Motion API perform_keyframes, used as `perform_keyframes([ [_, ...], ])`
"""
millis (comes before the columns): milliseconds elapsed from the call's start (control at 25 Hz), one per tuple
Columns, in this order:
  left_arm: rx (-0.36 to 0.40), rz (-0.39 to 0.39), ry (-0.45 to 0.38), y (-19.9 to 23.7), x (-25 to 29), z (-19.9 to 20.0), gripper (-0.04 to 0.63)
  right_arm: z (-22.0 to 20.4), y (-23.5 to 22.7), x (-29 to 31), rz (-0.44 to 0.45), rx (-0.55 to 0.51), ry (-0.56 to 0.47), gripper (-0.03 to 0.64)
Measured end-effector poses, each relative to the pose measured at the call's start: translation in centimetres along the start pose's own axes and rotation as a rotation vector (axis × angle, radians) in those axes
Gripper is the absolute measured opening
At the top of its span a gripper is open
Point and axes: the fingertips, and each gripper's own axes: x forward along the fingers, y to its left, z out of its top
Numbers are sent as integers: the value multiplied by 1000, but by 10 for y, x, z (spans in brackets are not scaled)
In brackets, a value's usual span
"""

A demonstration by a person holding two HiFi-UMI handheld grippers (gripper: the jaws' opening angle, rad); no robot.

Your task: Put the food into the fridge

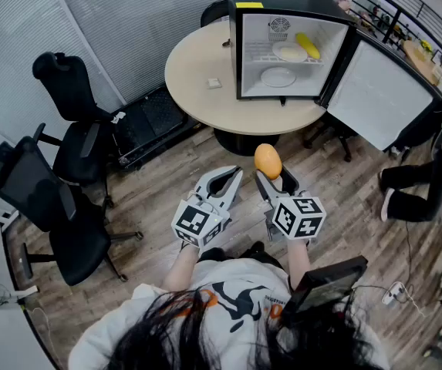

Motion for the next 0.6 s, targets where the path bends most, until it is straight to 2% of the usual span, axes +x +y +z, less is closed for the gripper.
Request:
perform_keyframes([
  [600, 23, -4, 18, -9, 22, -3, 15, 7, -19, -2, 5, -5, -8, 293],
])
